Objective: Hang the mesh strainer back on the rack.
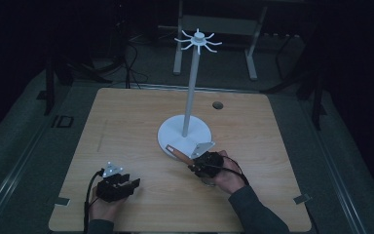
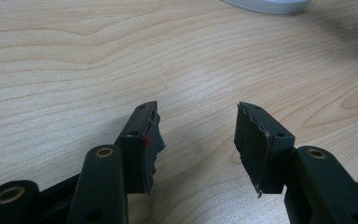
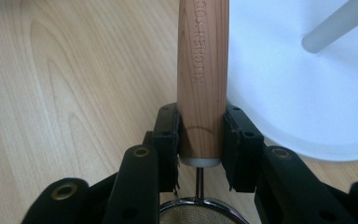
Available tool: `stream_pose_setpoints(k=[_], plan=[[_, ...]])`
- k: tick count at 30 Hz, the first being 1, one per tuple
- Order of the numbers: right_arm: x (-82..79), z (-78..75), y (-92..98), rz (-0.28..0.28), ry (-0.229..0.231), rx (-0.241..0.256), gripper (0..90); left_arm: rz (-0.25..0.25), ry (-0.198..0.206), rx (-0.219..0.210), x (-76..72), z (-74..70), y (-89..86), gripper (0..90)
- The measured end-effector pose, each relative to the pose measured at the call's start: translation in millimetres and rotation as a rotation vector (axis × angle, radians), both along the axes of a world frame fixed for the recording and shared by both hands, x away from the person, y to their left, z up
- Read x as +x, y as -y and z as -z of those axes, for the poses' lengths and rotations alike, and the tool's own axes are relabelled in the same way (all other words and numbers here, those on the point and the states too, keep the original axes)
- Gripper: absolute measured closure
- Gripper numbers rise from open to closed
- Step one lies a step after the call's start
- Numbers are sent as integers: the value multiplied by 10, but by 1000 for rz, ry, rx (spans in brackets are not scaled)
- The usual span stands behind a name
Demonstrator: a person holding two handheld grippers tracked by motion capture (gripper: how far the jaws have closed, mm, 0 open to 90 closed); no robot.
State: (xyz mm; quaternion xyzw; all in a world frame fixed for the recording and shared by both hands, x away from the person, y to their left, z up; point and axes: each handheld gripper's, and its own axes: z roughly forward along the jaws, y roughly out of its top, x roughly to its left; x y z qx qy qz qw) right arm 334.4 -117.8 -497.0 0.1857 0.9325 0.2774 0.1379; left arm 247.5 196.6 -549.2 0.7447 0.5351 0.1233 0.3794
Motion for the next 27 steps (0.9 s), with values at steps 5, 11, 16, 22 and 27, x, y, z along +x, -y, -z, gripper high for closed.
stream_pose_setpoints(k=[5,11,16,22,27], plan=[[0,-38,26,25,18,30,691,0,0,0,-1,-1,-2,498],[8,-88,73,56,47,67,691,1,0,0,0,1,0,498],[15,-123,115,76,55,92,691,0,1,1,0,1,1,498],[18,-168,157,104,75,129,692,0,1,0,0,4,3,498],[23,-208,188,124,90,151,692,1,0,2,1,4,6,498]])
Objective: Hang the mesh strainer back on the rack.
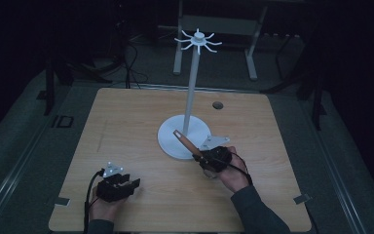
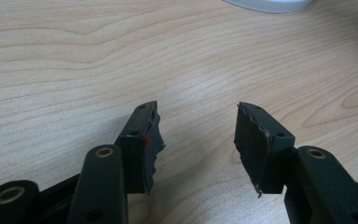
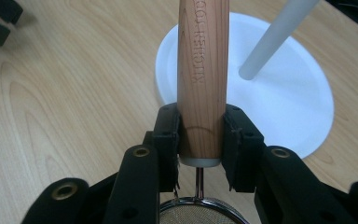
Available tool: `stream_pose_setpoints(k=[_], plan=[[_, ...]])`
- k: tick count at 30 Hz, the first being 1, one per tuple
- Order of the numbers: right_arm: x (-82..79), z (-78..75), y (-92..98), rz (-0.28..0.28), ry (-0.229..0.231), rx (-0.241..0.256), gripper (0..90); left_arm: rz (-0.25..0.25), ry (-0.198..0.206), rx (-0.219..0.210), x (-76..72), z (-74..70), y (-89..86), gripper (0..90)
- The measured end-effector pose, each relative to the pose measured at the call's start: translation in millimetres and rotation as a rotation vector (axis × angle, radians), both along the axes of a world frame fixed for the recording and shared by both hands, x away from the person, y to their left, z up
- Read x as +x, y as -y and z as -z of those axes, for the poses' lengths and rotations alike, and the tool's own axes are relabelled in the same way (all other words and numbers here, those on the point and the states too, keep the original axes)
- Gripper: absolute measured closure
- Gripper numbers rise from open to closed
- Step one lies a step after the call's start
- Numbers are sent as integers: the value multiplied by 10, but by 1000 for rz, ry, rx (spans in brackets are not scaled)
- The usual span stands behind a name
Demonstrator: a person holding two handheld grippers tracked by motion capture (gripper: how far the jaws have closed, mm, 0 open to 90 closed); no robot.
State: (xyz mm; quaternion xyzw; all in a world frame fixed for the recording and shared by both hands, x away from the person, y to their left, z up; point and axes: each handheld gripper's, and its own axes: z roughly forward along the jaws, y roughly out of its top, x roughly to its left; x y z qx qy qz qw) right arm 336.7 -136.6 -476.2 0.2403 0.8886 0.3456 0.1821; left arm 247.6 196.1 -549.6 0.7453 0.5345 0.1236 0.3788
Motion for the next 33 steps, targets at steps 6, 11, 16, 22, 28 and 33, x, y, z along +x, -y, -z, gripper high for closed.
stream_pose_setpoints(k=[6,11,16,22,28,33], plan=[[4,-37,37,28,16,26,692,1,-2,2,1,2,5,498],[14,-64,70,45,27,40,692,1,-2,2,2,4,7,500],[25,-94,90,60,40,55,692,1,-2,2,2,3,7,500],[33,-141,104,85,54,86,692,-3,-1,-1,1,2,4,500],[45,-178,122,104,66,112,692,-4,0,-3,0,-1,-4,500],[52,-218,155,123,76,141,692,-4,0,-2,1,2,-1,500]])
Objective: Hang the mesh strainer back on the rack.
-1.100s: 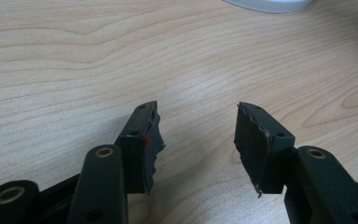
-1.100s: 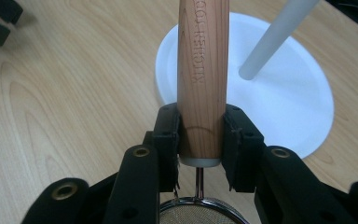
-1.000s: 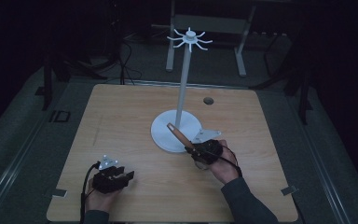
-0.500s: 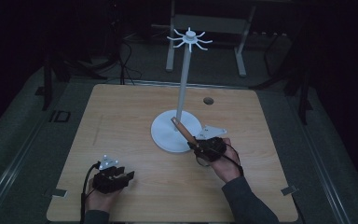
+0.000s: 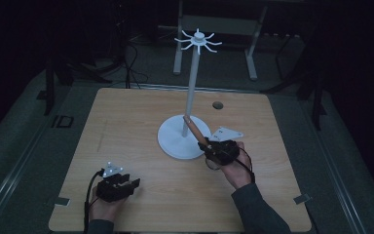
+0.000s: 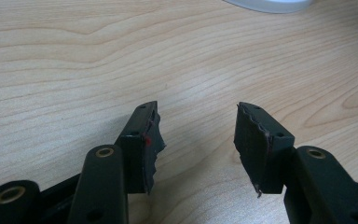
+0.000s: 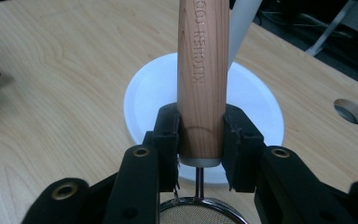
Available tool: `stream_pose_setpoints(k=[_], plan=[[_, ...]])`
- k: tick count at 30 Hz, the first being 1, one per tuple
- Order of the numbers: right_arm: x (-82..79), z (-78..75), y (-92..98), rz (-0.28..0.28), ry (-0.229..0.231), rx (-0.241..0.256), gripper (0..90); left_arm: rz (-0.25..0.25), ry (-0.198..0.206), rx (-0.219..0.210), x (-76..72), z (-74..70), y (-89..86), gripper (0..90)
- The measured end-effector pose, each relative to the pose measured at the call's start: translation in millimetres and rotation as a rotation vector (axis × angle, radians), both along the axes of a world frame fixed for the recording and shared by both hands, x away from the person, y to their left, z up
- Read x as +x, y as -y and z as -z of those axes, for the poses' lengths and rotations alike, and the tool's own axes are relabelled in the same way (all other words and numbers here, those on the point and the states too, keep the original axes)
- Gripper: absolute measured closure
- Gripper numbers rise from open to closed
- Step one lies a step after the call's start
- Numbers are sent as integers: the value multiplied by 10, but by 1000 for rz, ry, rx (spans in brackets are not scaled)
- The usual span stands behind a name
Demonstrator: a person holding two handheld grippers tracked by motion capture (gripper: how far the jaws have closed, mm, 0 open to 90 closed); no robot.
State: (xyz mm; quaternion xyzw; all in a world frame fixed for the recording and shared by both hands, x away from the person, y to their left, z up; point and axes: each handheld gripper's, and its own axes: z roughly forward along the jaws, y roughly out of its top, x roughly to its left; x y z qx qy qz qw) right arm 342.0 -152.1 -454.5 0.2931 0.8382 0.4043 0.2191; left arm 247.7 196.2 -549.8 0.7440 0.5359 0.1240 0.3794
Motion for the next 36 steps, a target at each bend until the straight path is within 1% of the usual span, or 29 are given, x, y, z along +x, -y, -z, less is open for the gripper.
stream_pose_setpoints(k=[4,11,15,18,22,27,36], plan=[[8,-33,29,11,12,18,692,0,-1,-1,0,-1,-2,500],[19,-76,65,37,15,56,692,2,-1,0,-1,-2,-2,500],[30,-90,82,43,7,87,692,1,-1,-1,0,-2,-3,500],[31,-102,92,51,15,96,692,1,-1,-1,-1,-1,-2,500],[17,-129,109,68,38,113,692,1,-1,0,0,-1,-3,501],[18,-165,130,84,52,129,692,2,-1,1,-1,-2,-3,500],[16,-210,137,99,75,138,692,1,-2,0,-1,-3,-3,500]])
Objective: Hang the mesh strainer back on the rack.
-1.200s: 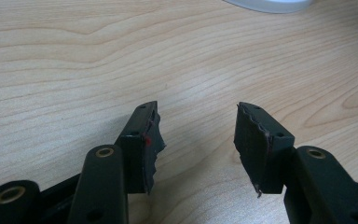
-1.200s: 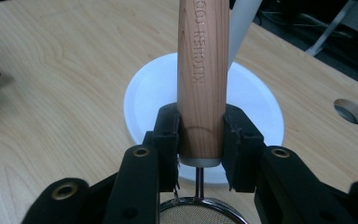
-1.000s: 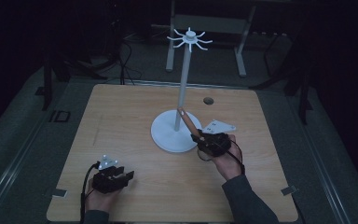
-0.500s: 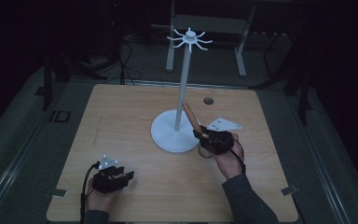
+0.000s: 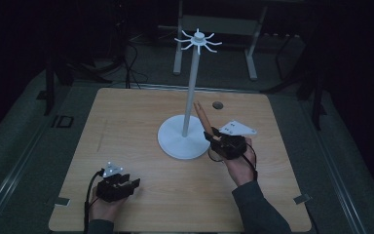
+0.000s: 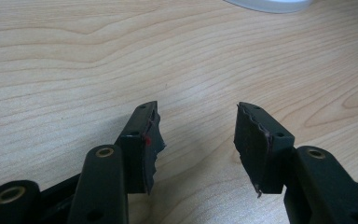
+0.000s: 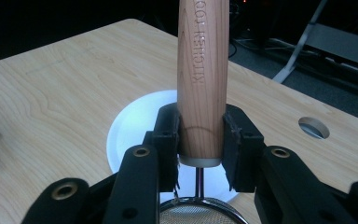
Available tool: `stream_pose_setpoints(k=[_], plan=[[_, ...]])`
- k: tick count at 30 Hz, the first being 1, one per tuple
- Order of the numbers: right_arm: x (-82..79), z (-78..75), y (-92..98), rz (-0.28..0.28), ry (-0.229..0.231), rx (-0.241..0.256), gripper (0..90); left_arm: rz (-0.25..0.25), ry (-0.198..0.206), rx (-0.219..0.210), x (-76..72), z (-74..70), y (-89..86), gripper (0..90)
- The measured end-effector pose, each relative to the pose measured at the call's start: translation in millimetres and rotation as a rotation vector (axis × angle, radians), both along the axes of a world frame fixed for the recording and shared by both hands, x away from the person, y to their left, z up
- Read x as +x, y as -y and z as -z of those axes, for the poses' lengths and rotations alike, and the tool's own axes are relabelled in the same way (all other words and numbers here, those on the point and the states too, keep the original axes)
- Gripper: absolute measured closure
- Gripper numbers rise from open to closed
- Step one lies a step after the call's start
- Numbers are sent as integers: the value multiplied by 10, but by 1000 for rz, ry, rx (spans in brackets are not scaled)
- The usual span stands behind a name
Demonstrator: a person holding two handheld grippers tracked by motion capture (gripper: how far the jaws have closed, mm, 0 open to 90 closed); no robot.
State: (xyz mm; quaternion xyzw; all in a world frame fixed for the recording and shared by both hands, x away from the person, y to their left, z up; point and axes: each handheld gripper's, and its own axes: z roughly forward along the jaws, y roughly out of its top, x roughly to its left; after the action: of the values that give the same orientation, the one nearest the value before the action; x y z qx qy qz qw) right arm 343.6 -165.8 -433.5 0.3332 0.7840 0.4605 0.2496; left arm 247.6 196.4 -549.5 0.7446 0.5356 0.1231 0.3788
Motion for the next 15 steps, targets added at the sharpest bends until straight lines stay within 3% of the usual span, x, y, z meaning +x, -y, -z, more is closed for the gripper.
stream_pose_setpoints(k=[15], plan=[[13,-150,14,17,31,26,692,0,-1,2,2,3,7,500]])
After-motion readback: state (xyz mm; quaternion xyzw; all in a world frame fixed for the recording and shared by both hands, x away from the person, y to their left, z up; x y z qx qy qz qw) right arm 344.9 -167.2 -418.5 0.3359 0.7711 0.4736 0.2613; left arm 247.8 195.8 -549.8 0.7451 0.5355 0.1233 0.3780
